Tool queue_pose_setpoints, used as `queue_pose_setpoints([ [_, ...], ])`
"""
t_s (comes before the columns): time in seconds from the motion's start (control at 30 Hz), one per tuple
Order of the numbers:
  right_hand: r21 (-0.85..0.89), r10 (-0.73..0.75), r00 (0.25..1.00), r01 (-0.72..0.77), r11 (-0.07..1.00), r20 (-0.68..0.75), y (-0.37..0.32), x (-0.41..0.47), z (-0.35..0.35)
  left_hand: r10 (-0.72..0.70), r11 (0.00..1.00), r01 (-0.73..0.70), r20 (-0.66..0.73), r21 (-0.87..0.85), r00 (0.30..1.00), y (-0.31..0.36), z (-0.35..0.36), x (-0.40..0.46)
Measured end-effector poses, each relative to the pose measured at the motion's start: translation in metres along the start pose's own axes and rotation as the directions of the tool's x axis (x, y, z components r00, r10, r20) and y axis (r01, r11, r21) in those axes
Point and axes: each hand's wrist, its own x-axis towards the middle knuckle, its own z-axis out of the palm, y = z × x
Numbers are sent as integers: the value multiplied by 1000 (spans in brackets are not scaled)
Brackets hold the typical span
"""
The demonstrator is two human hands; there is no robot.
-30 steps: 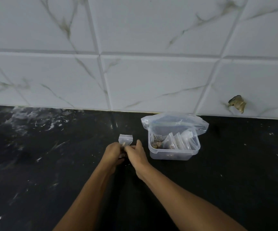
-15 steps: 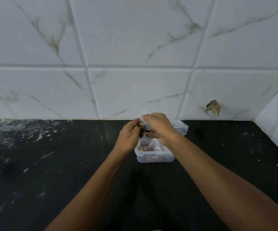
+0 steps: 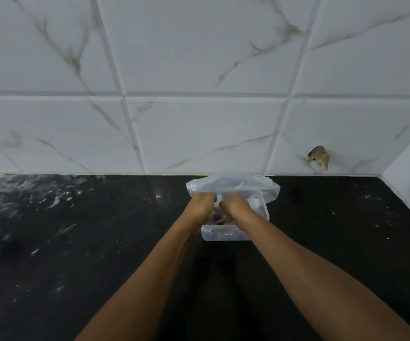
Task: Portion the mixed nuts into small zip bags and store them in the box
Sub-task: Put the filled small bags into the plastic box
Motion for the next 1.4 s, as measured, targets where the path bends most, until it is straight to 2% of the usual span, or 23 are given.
queue_pose_setpoints([
  [0.07,71,3,1000,-4,997,6,2,7,6,-68,997,69,24,-44,997,4,1,2],
  [0.13,-94,85,996,-84,992,8,1,13,10,-115,991,118,51,-67,992,8,3,6],
  [0.2,-239,27,999,-33,970,-27,-8,-3,15,-140,987,144,66,-65,988,10,5,10],
  [0.27,-354,-94,996,89,931,4,-16,-6,17,-160,986,163,67,-46,985,12,8,11],
  [0.3,-383,-68,997,55,922,-21,-15,-10,18,-164,985,167,63,-45,984,13,9,11],
  [0.37,-144,14,1000,-15,990,-5,-4,3,18,-151,987,153,54,-39,987,11,11,13],
  [0.4,-139,-47,997,56,989,61,4,10,17,-124,992,125,49,-18,991,9,11,13],
  [0.47,-177,-139,989,145,973,46,15,9,6,-17,998,16,24,59,1000,5,11,10],
  [0.53,-140,-205,977,195,971,-60,24,5,-1,151,984,-144,-64,101,986,-7,7,7],
  [0.6,-62,-309,925,303,951,-222,38,-12,-13,261,965,-255,-185,54,948,-22,1,-1],
  [0.7,92,-287,808,384,919,-515,65,-33,-35,280,952,-305,-331,-26,901,-45,-8,-11],
  [0.8,237,-153,746,388,891,-648,83,-45,-49,225,962,-265,-367,-63,903,-67,-12,-8],
  [0.9,374,-12,801,293,880,-598,103,-37,-49,95,978,-146,-308,-149,947,-78,-12,1],
  [0.97,457,35,865,228,860,-500,116,-29,-42,38,968,-90,-220,-233,975,-81,-9,4],
  [1.07,604,64,953,134,786,-296,124,-20,-31,-3,947,-22,-78,-320,997,-82,-3,7],
  [1.17,734,12,991,91,672,-134,124,-15,-24,10,907,-4,12,-421,1000,-79,1,4],
  [1.23,757,-28,995,91,647,-96,126,-14,-22,26,904,-12,27,-427,999,-79,4,4],
  [1.4,751,-39,988,139,645,-149,133,1,-16,32,923,-19,27,-384,999,-84,5,17],
])
